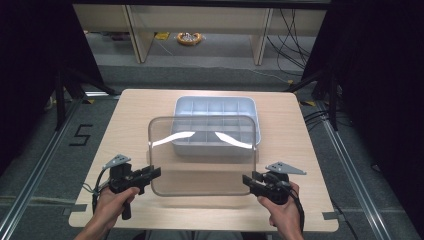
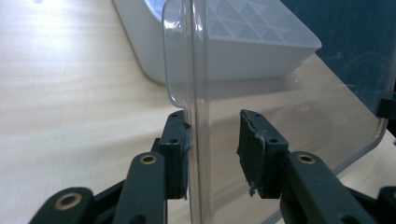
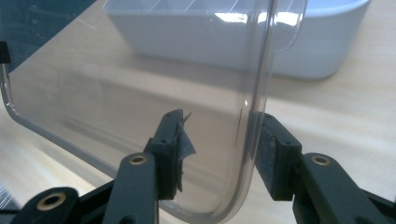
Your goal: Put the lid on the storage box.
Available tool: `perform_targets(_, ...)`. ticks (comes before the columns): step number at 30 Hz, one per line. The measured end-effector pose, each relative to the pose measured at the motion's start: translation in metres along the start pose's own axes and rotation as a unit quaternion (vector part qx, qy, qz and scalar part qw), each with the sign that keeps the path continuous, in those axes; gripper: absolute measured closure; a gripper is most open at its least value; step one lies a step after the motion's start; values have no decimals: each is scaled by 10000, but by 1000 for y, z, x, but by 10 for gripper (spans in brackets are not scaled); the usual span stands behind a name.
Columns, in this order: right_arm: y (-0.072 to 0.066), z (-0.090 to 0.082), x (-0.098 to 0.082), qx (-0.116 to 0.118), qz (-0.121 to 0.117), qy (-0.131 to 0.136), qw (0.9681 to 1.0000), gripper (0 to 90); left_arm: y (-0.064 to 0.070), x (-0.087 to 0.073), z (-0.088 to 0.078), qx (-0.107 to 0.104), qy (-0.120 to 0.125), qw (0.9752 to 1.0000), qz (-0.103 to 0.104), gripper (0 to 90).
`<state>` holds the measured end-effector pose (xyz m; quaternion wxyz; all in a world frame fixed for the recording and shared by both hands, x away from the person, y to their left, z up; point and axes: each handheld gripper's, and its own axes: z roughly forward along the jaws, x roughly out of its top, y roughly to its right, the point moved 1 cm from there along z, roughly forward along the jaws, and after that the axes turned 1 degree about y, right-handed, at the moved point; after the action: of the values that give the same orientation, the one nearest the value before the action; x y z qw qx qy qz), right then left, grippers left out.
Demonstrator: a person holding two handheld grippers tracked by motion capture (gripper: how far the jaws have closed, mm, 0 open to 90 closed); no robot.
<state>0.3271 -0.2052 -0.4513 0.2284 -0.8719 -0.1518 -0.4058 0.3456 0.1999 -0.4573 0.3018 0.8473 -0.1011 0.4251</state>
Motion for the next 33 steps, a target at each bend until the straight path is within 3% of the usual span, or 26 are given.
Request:
perform_targets(4, 9, 2, 14, -124, -23, 73, 9999, 571, 2, 13, 9, 26, -15, 9999, 114, 627)
perform_targets(5, 8, 1, 17, -134, 200, 47, 9997, 570, 3, 16, 12, 32, 17, 9999, 126, 627)
perform_targets(6, 13, 3, 21, -201, -16, 76, 9998, 567, 4, 19, 14, 45, 18, 9999, 144, 627)
perform_targets(9, 20, 6, 30, -232, 14, 125, 9997, 565, 6, 26, 19, 33, 37, 9998, 171, 628)
perform_targets(10, 17, 6, 33, -276, 237, 120, 9993, 564, 6, 32, 23, 71, 102, 9998, 130, 627)
perform_targets(11, 17, 6, 33, -276, 237, 120, 9993, 564, 6, 32, 23, 71, 102, 9998, 130, 625)
perform_targets(12, 24, 7, 40, -266, 37, 218, 9994, 555, 7, 40, 28, 62, 134, 9998, 103, 622)
perform_targets(14, 26, 7, 47, -295, 47, 259, 9992, 552, 6, 47, 32, 27, 126, 9999, 75, 620)
perform_targets(15, 24, 7, 51, -285, 284, 257, 9989, 552, 6, 47, 32, 27, 126, 9999, 75, 620)
perform_targets(19, 33, 10, 64, -316, 69, 381, 9988, 549, 6, 65, 43, 68, 211, 9997, 54, 614)
perform_targets(21, 39, 14, 77, -359, 143, 435, 9983, 546, 5, 74, 50, 53, 198, 9998, 50, 612)
perform_targets(23, 40, 15, 79, -364, 160, 432, 9983, 547, 3, 80, 54, 34, 231, 9997, 4, 609)
perform_targets(24, 42, 17, 82, -342, 210, 484, 9980, 547, 2, 84, 58, 58, 204, 9998, -24, 609)
perform_targets(25, 42, 21, 89, -353, 492, 411, 9973, 539, 1, 86, 62, 63, 215, 9997, -42, 603)
perform_targets(26, 42, 21, 89, -353, 492, 411, 9973, 539, 0, 89, 65, 102, 201, 9997, -76, 603)
perform_targets(27, 50, 26, 94, -369, 295, 460, 9978, 537, -2, 93, 71, 105, 221, 9996, -137, 602)
perform_targets(28, 51, 29, 97, -378, 403, 461, 9974, 536, -3, 95, 74, 110, 203, 9996, -152, 601)
perform_targets(33, 61, 42, 108, -472, 340, 431, 9974, 527, -8, 103, 87, 235, 162, 9994, -187, 593)
